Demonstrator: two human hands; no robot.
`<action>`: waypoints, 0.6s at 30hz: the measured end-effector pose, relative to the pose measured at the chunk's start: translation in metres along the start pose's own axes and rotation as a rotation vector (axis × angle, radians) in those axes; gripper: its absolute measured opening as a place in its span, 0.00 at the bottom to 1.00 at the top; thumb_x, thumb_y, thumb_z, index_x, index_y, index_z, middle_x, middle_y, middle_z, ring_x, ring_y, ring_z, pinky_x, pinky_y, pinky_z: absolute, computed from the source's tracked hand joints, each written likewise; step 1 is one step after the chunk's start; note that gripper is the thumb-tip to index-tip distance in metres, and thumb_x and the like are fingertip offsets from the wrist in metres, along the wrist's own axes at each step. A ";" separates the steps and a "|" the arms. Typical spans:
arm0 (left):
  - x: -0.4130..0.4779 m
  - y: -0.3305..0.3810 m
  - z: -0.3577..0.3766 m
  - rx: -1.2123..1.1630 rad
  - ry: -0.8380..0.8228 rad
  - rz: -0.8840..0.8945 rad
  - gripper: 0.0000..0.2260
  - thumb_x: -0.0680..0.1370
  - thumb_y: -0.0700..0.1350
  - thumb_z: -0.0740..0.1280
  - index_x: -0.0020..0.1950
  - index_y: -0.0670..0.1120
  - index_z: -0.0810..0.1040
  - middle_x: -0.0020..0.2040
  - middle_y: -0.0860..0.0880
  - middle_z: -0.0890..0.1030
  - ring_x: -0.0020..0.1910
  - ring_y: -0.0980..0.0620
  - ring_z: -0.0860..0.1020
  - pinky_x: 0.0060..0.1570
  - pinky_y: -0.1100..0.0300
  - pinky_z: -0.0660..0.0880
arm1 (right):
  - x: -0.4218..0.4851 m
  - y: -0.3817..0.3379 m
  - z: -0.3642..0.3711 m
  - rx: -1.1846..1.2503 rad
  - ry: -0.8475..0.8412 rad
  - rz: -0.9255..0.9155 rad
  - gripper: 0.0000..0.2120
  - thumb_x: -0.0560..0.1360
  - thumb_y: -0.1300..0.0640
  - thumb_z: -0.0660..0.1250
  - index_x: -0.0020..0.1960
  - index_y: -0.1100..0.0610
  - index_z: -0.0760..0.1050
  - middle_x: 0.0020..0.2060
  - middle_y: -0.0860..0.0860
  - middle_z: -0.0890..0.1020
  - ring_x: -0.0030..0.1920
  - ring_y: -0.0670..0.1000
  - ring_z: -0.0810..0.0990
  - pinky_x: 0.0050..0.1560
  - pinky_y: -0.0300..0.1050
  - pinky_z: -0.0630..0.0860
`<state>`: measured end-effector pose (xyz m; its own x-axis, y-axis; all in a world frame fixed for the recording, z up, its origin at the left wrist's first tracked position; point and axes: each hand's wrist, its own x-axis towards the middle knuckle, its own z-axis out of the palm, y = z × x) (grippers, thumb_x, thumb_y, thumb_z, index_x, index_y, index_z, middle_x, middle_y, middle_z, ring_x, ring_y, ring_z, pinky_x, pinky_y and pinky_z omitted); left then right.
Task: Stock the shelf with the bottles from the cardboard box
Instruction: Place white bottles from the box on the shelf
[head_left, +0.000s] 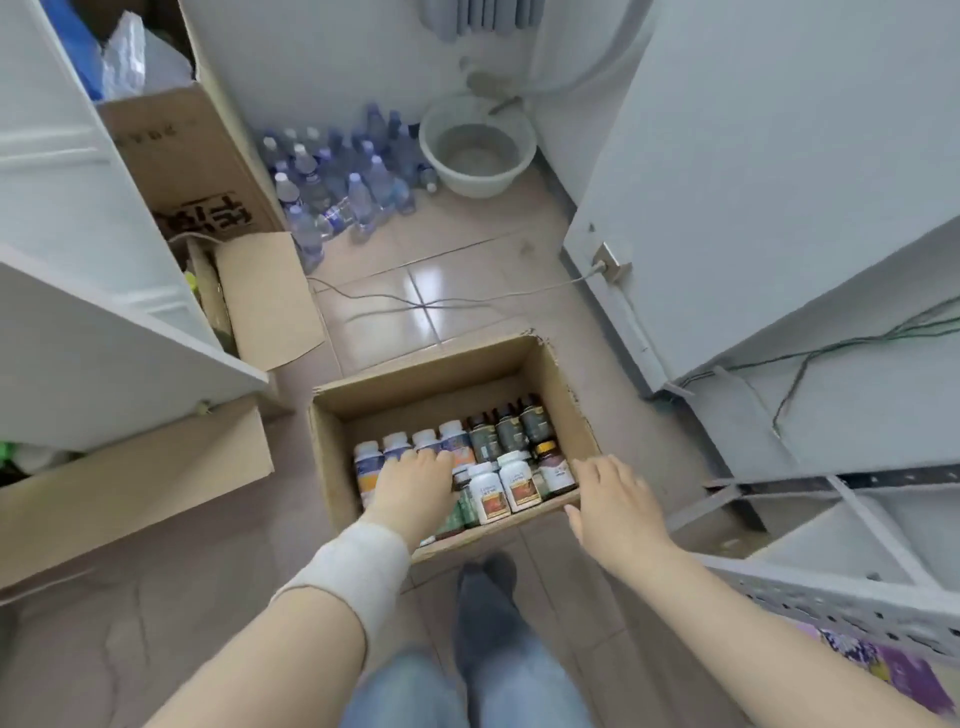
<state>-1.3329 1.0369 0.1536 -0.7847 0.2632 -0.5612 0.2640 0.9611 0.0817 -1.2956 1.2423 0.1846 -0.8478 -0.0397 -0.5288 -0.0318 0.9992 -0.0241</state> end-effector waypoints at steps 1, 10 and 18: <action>0.012 0.000 0.014 -0.041 -0.033 -0.020 0.17 0.78 0.51 0.60 0.65 0.45 0.68 0.63 0.45 0.75 0.63 0.44 0.72 0.56 0.51 0.70 | 0.017 0.001 0.013 -0.006 -0.033 -0.012 0.23 0.78 0.51 0.57 0.70 0.57 0.59 0.67 0.54 0.67 0.68 0.55 0.64 0.67 0.48 0.63; 0.106 0.025 0.122 -0.837 -0.219 -0.456 0.24 0.76 0.59 0.62 0.67 0.47 0.67 0.62 0.47 0.76 0.61 0.47 0.75 0.56 0.53 0.72 | 0.150 -0.003 0.112 0.232 -0.359 0.066 0.28 0.75 0.44 0.63 0.68 0.58 0.62 0.65 0.56 0.70 0.66 0.56 0.69 0.61 0.49 0.69; 0.125 0.035 0.146 -1.103 -0.236 -0.629 0.25 0.73 0.61 0.65 0.65 0.47 0.70 0.59 0.47 0.75 0.58 0.47 0.75 0.59 0.48 0.73 | 0.169 0.002 0.143 0.490 -0.432 0.251 0.31 0.68 0.46 0.73 0.63 0.60 0.66 0.62 0.55 0.72 0.61 0.55 0.72 0.57 0.48 0.72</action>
<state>-1.3403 1.0912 -0.0340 -0.4570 -0.1702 -0.8730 -0.8012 0.5050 0.3209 -1.3633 1.2371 -0.0264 -0.5087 0.0927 -0.8559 0.4663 0.8654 -0.1834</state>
